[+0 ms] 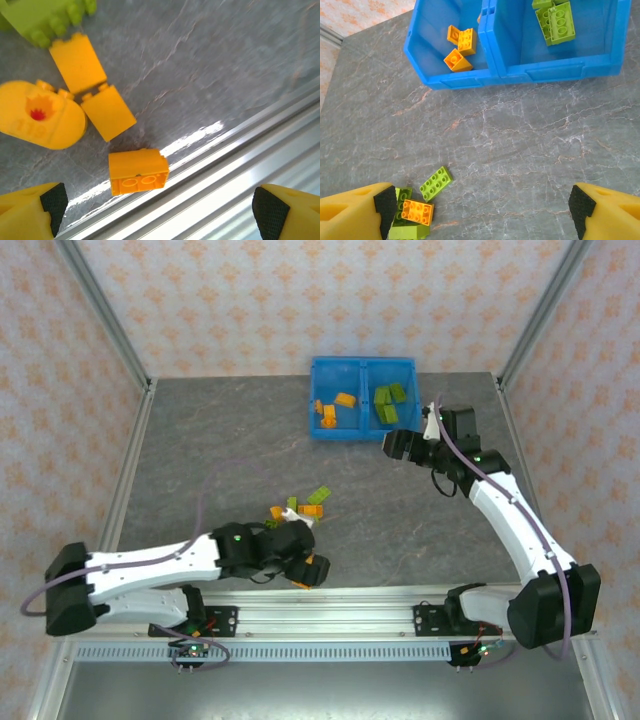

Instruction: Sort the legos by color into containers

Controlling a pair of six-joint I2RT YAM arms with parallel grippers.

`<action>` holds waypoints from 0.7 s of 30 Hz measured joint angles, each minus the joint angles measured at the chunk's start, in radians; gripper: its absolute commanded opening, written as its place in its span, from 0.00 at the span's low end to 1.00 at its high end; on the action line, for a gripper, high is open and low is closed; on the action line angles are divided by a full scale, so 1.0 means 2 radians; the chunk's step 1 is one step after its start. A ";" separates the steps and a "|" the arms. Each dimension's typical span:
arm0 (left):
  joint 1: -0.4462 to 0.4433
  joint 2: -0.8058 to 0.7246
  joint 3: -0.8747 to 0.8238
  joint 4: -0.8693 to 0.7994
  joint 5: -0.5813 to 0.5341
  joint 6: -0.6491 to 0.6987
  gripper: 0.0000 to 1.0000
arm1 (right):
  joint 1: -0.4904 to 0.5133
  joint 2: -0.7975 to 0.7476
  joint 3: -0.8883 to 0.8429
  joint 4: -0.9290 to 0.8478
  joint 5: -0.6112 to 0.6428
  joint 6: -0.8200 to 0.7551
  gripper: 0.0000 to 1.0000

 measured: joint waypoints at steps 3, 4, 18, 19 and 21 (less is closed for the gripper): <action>-0.007 0.054 0.000 0.002 0.000 0.001 0.99 | 0.000 0.000 0.000 0.000 -0.005 0.000 0.92; -0.007 0.070 0.000 0.003 0.000 0.001 1.00 | 0.000 0.000 0.000 0.000 -0.007 0.000 0.92; -0.007 0.139 -0.018 0.032 0.010 0.023 0.66 | 0.000 0.000 0.002 -0.006 -0.011 0.003 0.93; -0.007 0.139 -0.024 0.035 0.012 0.024 0.62 | 0.000 0.000 0.002 -0.008 -0.011 0.004 0.93; -0.007 0.139 -0.033 0.036 0.015 0.025 0.55 | 0.000 0.000 0.002 -0.013 -0.011 0.005 0.93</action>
